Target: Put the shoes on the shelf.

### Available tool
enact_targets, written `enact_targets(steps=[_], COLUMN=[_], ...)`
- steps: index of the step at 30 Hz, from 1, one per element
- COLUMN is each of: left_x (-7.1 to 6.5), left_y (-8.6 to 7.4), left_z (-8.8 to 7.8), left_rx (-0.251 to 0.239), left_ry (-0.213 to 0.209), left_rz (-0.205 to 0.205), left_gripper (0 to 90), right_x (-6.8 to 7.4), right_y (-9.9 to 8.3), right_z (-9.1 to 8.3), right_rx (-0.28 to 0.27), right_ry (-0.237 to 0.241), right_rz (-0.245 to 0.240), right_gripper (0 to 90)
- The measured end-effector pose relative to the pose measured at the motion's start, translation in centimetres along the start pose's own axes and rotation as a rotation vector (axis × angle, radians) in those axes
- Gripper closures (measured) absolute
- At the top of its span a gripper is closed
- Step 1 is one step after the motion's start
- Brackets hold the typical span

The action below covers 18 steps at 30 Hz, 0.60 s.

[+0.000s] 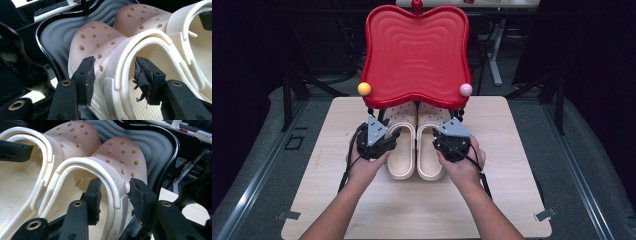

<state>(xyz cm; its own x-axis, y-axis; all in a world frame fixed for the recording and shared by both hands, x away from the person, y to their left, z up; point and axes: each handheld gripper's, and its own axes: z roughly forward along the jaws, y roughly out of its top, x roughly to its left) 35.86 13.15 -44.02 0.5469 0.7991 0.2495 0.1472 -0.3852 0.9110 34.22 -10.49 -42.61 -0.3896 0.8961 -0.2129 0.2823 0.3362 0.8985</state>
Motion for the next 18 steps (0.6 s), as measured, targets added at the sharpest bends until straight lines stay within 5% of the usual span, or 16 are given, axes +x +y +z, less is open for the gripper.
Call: enact_targets(steps=[18], left_x=[-0.4], left_y=[-0.9], left_z=[-2.4], left_rx=[0.000], left_ry=[-0.007], left_rz=[-0.088], left_gripper=[50.5], right_x=[-0.2], right_y=[-1.6], right_z=[-2.3], right_rx=[-0.021], right_ry=[0.012], right_rz=[0.008], right_gripper=[59.3])
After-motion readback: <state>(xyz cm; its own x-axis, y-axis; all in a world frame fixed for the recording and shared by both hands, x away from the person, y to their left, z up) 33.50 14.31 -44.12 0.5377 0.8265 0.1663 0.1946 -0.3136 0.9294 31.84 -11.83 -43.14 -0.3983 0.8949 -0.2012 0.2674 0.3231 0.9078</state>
